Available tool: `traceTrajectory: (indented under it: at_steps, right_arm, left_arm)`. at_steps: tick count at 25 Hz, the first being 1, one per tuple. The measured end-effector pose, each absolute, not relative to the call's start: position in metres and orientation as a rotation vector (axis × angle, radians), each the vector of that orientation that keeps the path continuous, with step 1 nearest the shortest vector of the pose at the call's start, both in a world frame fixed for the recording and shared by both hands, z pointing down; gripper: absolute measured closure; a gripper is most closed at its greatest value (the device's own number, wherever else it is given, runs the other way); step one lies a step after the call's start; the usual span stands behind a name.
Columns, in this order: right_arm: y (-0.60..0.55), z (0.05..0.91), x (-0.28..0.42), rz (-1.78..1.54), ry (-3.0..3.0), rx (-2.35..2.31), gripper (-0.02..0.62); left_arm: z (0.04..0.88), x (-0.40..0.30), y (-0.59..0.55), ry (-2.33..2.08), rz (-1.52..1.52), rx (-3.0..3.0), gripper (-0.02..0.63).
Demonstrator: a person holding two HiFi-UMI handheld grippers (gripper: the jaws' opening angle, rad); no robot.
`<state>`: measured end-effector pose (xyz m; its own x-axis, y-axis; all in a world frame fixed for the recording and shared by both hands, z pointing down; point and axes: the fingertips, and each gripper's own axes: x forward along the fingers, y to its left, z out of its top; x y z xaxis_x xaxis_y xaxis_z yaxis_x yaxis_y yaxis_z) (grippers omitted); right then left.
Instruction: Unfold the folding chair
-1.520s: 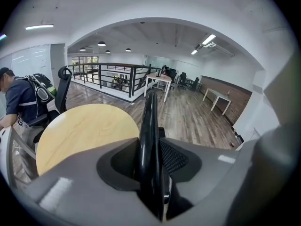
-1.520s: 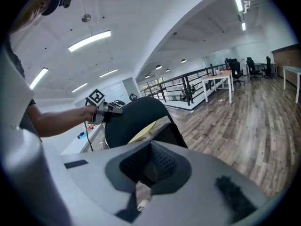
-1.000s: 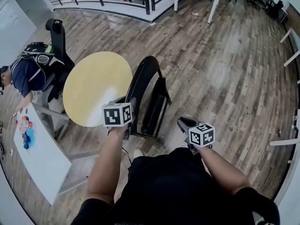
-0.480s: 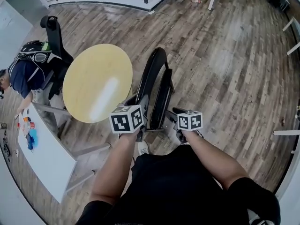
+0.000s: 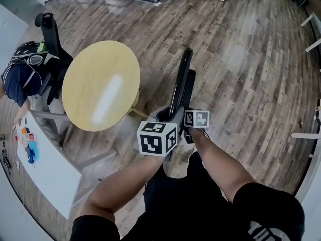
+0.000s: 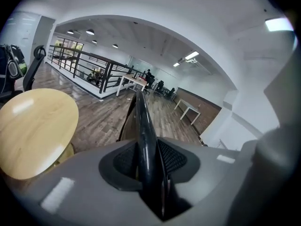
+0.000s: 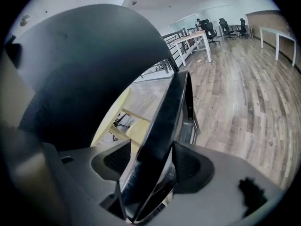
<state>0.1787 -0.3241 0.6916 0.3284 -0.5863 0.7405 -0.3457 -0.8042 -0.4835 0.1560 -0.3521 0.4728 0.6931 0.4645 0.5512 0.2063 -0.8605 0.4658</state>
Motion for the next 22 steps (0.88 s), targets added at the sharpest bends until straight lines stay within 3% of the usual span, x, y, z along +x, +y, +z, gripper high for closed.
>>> traceTrajectory:
  at_steps: [14,22]
  right_arm:
    - [-0.288,0.723,0.189,-1.489,0.756,-2.476,0.330]
    - [-0.288,0.724,0.186,-1.389,0.813,-2.293,0.410]
  left_arm:
    - [0.469,0.151,-0.306,0.579,0.913,2.561,0.480]
    - [0.469,0.151,-0.325,0.566,0.869,2.533,0.483]
